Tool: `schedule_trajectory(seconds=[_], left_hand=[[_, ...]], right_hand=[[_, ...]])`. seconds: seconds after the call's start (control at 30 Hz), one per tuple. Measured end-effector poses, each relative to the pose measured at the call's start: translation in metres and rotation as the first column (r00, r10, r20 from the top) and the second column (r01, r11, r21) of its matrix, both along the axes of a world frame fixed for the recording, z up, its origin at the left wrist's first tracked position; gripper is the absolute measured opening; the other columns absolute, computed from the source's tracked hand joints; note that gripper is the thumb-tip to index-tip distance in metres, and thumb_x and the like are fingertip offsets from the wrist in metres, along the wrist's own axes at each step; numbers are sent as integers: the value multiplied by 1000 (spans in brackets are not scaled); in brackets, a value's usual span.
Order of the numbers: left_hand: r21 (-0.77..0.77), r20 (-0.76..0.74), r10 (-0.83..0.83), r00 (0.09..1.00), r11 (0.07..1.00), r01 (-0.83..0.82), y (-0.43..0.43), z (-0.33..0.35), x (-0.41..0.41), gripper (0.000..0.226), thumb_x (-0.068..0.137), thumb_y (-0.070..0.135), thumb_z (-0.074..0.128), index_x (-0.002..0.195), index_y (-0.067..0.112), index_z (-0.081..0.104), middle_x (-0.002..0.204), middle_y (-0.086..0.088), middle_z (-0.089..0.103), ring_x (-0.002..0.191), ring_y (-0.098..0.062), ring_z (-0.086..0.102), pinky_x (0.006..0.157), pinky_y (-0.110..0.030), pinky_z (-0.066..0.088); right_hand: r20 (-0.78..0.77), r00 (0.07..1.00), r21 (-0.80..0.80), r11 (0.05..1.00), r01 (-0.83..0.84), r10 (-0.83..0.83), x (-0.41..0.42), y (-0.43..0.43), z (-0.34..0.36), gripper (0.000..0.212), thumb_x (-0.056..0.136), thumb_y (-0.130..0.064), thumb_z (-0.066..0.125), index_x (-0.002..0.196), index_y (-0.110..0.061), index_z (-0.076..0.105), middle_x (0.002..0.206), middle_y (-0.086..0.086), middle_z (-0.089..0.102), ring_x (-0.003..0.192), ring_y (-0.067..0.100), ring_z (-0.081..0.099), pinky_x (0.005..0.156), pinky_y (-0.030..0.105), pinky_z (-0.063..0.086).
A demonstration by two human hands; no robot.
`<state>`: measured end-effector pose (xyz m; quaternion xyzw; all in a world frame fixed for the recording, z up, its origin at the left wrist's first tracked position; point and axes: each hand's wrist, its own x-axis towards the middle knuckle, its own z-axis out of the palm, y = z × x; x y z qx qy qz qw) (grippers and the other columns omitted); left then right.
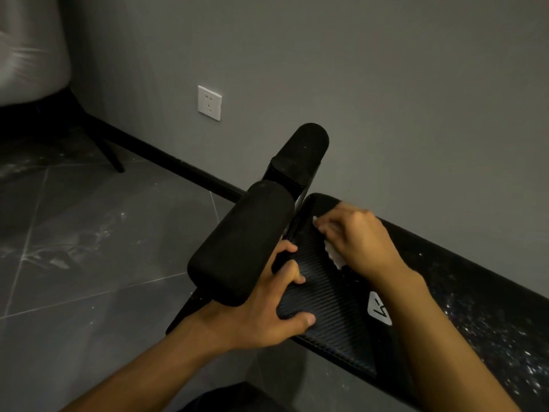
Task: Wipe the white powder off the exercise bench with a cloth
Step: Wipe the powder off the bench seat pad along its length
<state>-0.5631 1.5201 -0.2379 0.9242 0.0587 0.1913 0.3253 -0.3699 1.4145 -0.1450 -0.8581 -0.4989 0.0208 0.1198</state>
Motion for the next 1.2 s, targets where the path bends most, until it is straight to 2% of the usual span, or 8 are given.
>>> schedule_trajectory(seconds=[0.1, 0.3, 0.5, 0.63, 0.73, 0.83, 1.07, 1.2], left_hand=[[-34, 4, 1, 1000, 999, -1, 0, 1, 1, 53, 75, 69, 65, 111, 35, 44, 152, 8, 23, 150, -9, 14, 117, -45, 30], [-47, -6, 13, 1000, 999, -13, 1, 2, 3, 53, 74, 69, 66, 109, 35, 47, 159, 10, 18, 152, -7, 10, 118, -46, 28], [-28, -40, -9, 999, 1000, 8, 3, 4, 5, 54, 73, 69, 65, 111, 38, 42, 168, 6, 2, 155, -12, 1, 122, -49, 22], [6, -138, -7, 990, 1000, 8, 1, 15, 7, 73, 72, 71, 62, 133, 45, 34, 167, 6, -3, 155, -16, 0, 123, -49, 20], [-39, -200, -43, 979, 999, 36, -1, 29, 12, 94, 76, 64, 68, 151, 48, 15, 167, 4, -10, 154, -15, -10, 126, -39, 5], [-52, -248, -58, 967, 998, 46, -10, 46, 18, 92, 83, 57, 72, 155, 37, 19, 167, -3, -16, 153, -15, -20, 112, -18, -18], [56, -295, 18, 955, 998, -2, -23, 59, 24, 86, 87, 66, 60, 154, 33, 17, 167, -9, -18, 152, -19, -23, 111, -25, -15], [87, -307, 28, 951, 996, -1, -24, 62, 22, 86, 88, 67, 58, 155, 34, 15, 166, -7, -17, 152, -20, -23, 111, -28, -12]], right_hand=[[-31, 996, -87, 993, -85, 82, -3, -16, 5, 20, 96, -38, 53, 112, -38, 66, 112, -17, 56, 100, 6, 58, 83, 38, 55], [117, 990, -11, 997, 79, -77, 12, -5, 3, 25, 99, -37, 52, 116, -28, 69, 113, -5, 58, 93, 18, 61, 74, 41, 57], [116, 993, -127, 991, 32, -17, -12, -26, 6, 26, 101, -35, 52, 123, -33, 65, 117, -10, 56, 95, 11, 59, 75, 35, 56], [98, 992, -115, 989, 95, -83, -14, -23, 6, 24, 101, -36, 51, 121, -34, 65, 118, -8, 57, 99, 13, 60, 78, 39, 57], [109, 986, -93, 986, 139, -129, -16, -20, 4, 24, 101, -38, 51, 120, -32, 66, 118, -7, 58, 100, 16, 61, 79, 41, 56], [127, 984, -25, 991, 130, -126, -24, -26, 0, 25, 101, -36, 53, 119, -30, 68, 117, -9, 59, 96, 15, 62, 75, 38, 56], [46, 999, -53, 999, 2, 1, -59, -67, 1, 33, 97, -46, 40, 114, -38, 67, 103, -20, 52, 80, 6, 59, 67, 33, 56], [143, 987, 15, 998, 64, -66, -49, -62, -8, 28, 97, -39, 52, 117, -34, 70, 105, -14, 58, 78, 9, 61, 60, 30, 54]])
